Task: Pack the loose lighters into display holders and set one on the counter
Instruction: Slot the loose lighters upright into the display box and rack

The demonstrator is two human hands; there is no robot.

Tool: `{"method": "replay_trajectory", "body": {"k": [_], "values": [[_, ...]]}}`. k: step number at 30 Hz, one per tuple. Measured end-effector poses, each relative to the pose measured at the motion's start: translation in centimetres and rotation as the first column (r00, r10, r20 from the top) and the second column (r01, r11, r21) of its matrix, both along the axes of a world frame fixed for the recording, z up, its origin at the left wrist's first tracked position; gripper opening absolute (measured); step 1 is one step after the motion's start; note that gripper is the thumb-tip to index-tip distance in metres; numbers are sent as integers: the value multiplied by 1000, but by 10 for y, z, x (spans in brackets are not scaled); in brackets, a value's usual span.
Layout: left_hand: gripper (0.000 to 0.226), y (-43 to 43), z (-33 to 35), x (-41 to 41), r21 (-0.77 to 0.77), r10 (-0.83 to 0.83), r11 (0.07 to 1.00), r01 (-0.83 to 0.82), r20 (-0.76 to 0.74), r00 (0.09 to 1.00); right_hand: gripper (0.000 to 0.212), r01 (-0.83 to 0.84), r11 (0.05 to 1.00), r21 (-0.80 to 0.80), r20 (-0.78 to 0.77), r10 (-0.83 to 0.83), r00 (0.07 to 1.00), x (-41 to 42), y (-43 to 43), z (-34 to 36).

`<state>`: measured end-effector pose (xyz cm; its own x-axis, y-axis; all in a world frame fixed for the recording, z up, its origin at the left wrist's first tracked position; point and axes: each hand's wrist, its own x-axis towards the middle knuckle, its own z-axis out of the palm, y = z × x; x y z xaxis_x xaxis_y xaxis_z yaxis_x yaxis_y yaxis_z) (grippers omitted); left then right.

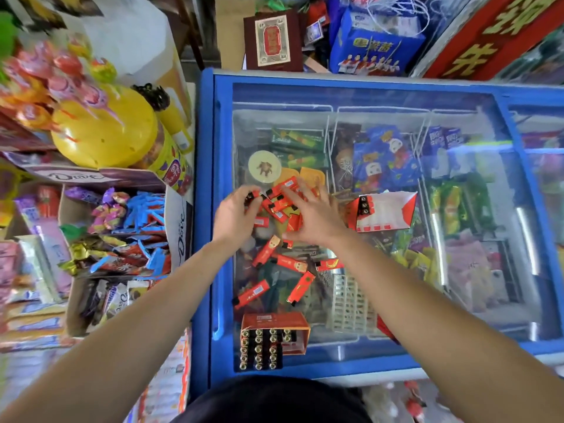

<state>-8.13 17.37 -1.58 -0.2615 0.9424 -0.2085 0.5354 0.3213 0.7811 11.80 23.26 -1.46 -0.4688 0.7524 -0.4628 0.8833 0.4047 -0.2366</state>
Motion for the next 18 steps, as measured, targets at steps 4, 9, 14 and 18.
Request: {"method": "replay_trajectory", "body": {"k": [4,9,14,18], "values": [[31,7,-8,-5,-102,-62,993,64,16,998,101,-132,991,13,56,131,990,-13,17,-5],[50,10,-18,3,-92,-188,980,174,-177,966,78,-37,997,64,31,35,999,-7,12,-3],[72,19,-14,14,-261,-512,857,445,-324,796,70,92,995,-32,73,-90,993,6,5,-1],[50,21,-14,18,-280,-577,816,506,-345,740,56,131,989,-64,-36,-133,990,20,-2,-1]]}}
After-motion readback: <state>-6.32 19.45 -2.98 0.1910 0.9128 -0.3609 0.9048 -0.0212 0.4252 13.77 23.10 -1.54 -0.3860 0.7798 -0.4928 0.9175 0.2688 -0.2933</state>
